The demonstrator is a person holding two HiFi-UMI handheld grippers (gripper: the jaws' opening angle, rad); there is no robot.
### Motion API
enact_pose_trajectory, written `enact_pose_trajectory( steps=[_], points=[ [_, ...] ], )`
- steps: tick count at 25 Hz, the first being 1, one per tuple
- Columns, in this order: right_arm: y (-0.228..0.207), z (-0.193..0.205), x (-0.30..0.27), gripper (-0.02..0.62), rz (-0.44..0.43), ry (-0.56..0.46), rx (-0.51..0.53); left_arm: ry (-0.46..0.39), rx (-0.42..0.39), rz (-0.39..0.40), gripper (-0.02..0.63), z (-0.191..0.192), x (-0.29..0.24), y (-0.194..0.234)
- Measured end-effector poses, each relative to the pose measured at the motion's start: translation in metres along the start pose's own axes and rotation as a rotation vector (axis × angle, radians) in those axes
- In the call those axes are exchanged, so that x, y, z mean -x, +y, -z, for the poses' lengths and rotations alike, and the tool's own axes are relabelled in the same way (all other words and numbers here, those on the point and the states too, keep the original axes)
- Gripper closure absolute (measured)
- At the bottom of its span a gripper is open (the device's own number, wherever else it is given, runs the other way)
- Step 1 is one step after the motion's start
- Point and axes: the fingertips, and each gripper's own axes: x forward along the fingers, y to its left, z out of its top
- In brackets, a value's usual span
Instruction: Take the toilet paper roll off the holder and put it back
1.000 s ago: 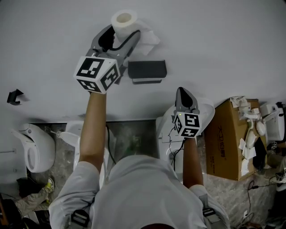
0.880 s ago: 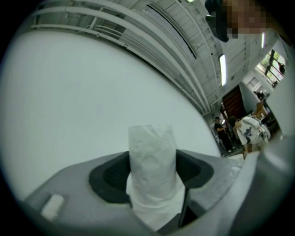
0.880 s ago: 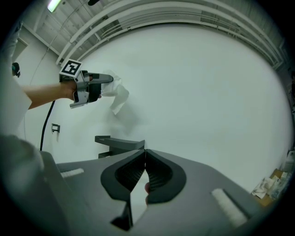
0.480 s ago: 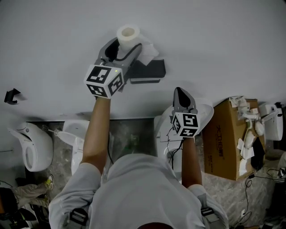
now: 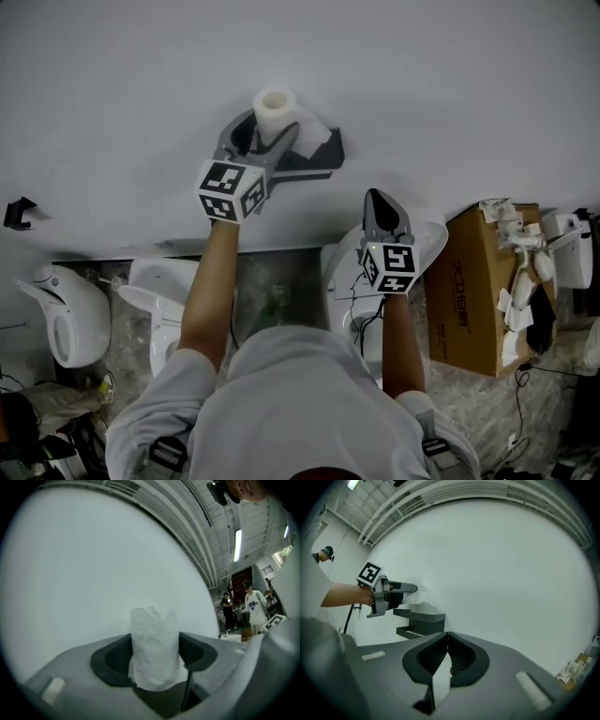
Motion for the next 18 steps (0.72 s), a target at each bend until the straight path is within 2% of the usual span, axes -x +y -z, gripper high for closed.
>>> enact_pose_trajectory(
  steps=[11,18],
  points=[
    [-0.008,0.008,-0.005,0.592,0.000,0.018,0.005,0.053,0.020,0.002,0.309,0.034,-0.007,-0.002],
    [-0.007,0.010,-0.006,0.592,-0.004,0.023,0.007,0.039,0.024,-0.005,0.308,0.036,-0.006,-0.001]
  ],
)
